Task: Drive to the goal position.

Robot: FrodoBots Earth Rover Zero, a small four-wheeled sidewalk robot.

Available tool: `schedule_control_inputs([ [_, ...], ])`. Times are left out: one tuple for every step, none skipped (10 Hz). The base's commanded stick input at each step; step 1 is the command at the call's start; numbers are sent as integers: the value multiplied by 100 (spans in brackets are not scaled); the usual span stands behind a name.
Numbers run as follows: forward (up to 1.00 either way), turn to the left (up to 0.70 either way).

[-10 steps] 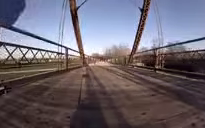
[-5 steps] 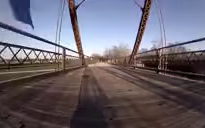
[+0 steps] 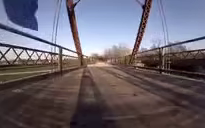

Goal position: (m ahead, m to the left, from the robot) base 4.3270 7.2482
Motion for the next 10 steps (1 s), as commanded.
schedule_control_inputs([
  [70, 0],
  [70, 0],
  [70, 0],
  [70, 0],
  [70, 0],
  [70, 0],
  [70, 0],
  [70, 0],
  [70, 0],
  [70, 0],
])
